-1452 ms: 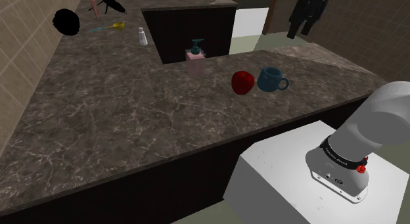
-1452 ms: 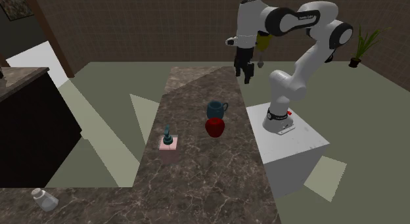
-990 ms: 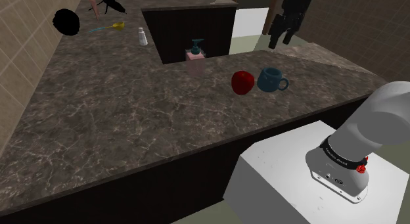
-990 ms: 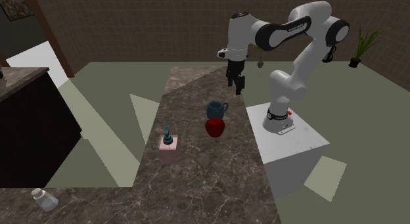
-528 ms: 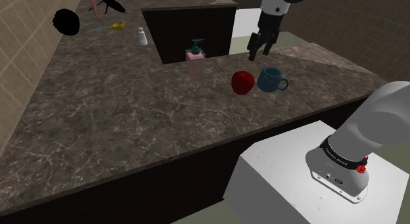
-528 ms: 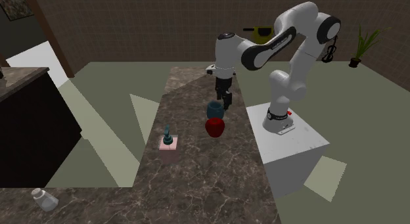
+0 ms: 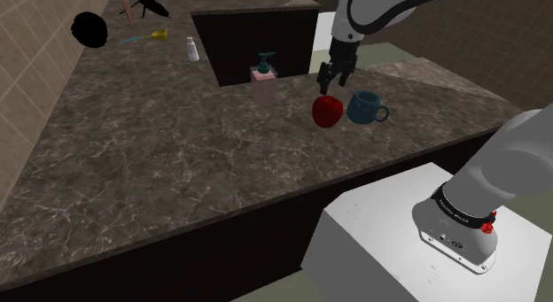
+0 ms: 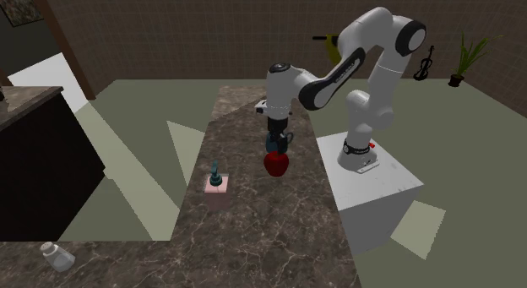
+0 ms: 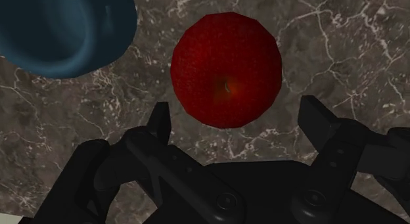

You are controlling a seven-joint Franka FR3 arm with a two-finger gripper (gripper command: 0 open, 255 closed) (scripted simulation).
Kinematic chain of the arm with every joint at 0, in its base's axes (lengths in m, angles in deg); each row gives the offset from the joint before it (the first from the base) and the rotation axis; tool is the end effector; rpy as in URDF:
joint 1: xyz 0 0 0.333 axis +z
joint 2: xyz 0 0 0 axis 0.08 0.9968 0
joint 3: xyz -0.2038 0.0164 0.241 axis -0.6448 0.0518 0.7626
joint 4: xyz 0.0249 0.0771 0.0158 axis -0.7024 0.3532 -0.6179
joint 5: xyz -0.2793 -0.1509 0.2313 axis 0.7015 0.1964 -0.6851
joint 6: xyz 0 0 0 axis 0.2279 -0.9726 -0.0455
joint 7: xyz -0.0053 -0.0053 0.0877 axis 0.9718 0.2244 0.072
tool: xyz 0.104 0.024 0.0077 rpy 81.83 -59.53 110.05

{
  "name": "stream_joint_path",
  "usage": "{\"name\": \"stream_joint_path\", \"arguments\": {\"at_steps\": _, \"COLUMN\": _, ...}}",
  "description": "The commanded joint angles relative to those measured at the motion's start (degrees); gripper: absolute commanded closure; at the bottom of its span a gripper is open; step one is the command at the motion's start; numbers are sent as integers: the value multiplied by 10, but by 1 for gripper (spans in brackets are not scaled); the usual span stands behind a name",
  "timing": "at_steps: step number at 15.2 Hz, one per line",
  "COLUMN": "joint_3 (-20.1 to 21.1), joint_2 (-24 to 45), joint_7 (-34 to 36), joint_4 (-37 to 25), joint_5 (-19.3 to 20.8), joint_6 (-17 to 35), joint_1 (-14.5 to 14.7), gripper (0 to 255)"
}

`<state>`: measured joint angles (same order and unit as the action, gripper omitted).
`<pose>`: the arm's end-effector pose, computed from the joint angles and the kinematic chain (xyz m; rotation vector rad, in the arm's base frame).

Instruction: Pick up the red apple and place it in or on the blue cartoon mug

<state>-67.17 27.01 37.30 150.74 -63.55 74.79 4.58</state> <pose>0.4625 0.0476 0.4176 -3.1355 0.0012 0.0003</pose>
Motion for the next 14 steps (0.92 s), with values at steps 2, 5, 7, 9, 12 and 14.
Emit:
{"name": "stream_joint_path", "arguments": {"at_steps": 2, "joint_3": 0, "joint_2": 11, "joint_7": 0, "joint_4": 14, "joint_5": 1, "joint_6": 25, "joint_1": 0, "gripper": 0}}
{"name": "stream_joint_path", "arguments": {"at_steps": 5, "joint_3": 1, "joint_2": 17, "joint_7": 0, "joint_4": 21, "joint_5": 1, "joint_6": 38, "joint_1": 0, "gripper": 0}}
{"name": "stream_joint_path", "arguments": {"at_steps": 7, "joint_3": 1, "joint_2": 17, "joint_7": 0, "joint_4": 21, "joint_5": 1, "joint_6": 38, "joint_1": 0, "gripper": 0}}
{"name": "stream_joint_path", "arguments": {"at_steps": 9, "joint_3": 1, "joint_2": 17, "joint_7": 0, "joint_4": 21, "joint_5": 1, "joint_6": 38, "joint_1": 0, "gripper": 0}}
{"name": "stream_joint_path", "arguments": {"at_steps": 12, "joint_3": 1, "joint_2": 17, "joint_7": 0, "joint_4": 21, "joint_5": 1, "joint_6": 38, "joint_1": 0, "gripper": 255}}
{"name": "stream_joint_path", "arguments": {"at_steps": 14, "joint_3": 1, "joint_2": 17, "joint_7": 0, "joint_4": 21, "joint_5": 1, "joint_6": 38, "joint_1": 0, "gripper": 255}}
